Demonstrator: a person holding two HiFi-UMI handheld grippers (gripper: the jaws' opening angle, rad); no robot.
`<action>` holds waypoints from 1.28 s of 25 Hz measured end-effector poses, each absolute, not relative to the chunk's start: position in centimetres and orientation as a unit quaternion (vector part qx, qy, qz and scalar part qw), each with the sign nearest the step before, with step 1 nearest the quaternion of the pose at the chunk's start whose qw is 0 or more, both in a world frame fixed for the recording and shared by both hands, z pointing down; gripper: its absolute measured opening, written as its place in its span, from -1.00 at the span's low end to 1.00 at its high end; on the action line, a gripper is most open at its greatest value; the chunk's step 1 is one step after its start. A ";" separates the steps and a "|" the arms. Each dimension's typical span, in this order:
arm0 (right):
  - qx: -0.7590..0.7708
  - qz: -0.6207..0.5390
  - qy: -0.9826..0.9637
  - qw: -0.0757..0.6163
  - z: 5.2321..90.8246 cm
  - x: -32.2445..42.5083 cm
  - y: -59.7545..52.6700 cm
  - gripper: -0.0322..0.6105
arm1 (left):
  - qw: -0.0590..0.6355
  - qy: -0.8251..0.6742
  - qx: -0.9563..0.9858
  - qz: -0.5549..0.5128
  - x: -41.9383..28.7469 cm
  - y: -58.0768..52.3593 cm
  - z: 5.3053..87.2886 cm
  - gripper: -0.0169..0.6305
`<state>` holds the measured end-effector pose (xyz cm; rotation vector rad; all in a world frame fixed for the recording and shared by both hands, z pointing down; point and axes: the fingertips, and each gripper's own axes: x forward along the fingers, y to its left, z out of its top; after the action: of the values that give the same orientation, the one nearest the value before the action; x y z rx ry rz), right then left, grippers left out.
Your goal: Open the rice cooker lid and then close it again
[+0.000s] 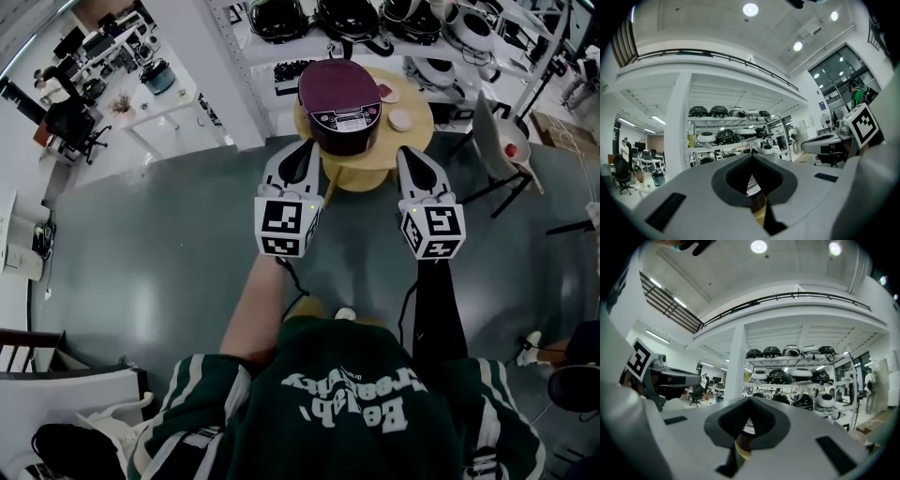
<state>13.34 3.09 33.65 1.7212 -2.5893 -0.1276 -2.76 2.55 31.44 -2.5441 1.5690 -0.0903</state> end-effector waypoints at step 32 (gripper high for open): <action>0.462 0.097 -0.846 0.249 47.2 7.5 -23.1 -0.89 | 0.004 0.438 -0.898 -0.047 -1.8 -22.1 45.1 -0.95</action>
<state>7.50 -23.07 47.21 1.2592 -2.3036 0.2635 -1.84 -22.10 45.11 -2.8134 1.3742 -0.1469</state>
